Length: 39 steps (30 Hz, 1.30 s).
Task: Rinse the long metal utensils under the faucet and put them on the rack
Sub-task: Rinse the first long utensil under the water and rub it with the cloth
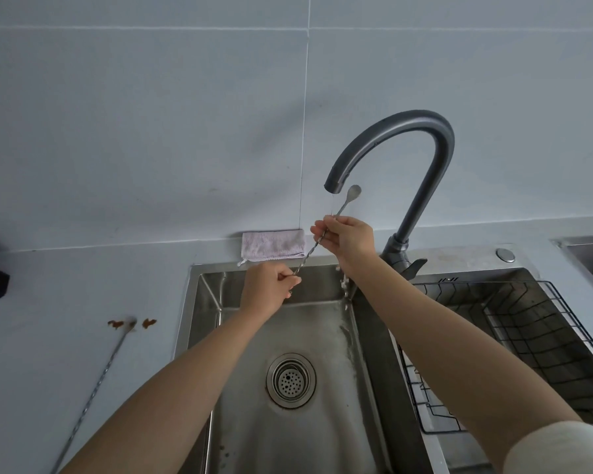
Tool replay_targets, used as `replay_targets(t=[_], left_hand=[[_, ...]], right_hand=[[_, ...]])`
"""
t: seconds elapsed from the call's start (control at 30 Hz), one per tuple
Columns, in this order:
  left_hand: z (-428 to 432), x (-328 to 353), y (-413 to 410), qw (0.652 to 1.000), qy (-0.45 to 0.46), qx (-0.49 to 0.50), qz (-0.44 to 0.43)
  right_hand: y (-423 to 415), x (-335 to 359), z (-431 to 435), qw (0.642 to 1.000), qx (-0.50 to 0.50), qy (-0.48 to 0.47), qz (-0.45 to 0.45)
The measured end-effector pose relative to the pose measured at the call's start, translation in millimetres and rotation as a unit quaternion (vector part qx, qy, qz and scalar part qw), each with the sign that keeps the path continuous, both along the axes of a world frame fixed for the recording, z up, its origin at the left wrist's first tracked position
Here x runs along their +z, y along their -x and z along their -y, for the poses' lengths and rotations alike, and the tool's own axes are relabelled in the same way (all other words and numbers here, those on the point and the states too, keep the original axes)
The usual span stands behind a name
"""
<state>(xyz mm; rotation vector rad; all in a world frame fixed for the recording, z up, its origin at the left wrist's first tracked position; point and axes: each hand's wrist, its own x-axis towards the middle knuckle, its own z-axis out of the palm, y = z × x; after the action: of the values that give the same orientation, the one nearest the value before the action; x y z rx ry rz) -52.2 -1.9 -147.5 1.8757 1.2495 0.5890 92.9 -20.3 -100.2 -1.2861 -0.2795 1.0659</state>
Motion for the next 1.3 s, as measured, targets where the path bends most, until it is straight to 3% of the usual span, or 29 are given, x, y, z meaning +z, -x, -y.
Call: replay_targets(t=[0.33,0.83,1.13,1.3], left_hand=[[-7.3,6.6,25.2,0.995,-0.062,-0.013,-0.078],[-3.1,3.0,43.4,0.993,-0.075,-0.017,-0.091],[2.4,0.6,48.8,0.99,-0.078,-0.035,-0.11],[2.5,0.5,53.6,0.99,-0.096,-0.037,-0.101]], right_hand=[[4.5,-4.2,-3.4,0.999,0.016,-0.021,-0.026],[5.0,-6.3,-2.5,0.997,0.023,-0.028,-0.068],[6.1,-7.5,-1.1,0.999,0.021,0.02,-0.026],[6.5,-5.3,-2.3,0.997,-0.024,-0.007,-0.078]])
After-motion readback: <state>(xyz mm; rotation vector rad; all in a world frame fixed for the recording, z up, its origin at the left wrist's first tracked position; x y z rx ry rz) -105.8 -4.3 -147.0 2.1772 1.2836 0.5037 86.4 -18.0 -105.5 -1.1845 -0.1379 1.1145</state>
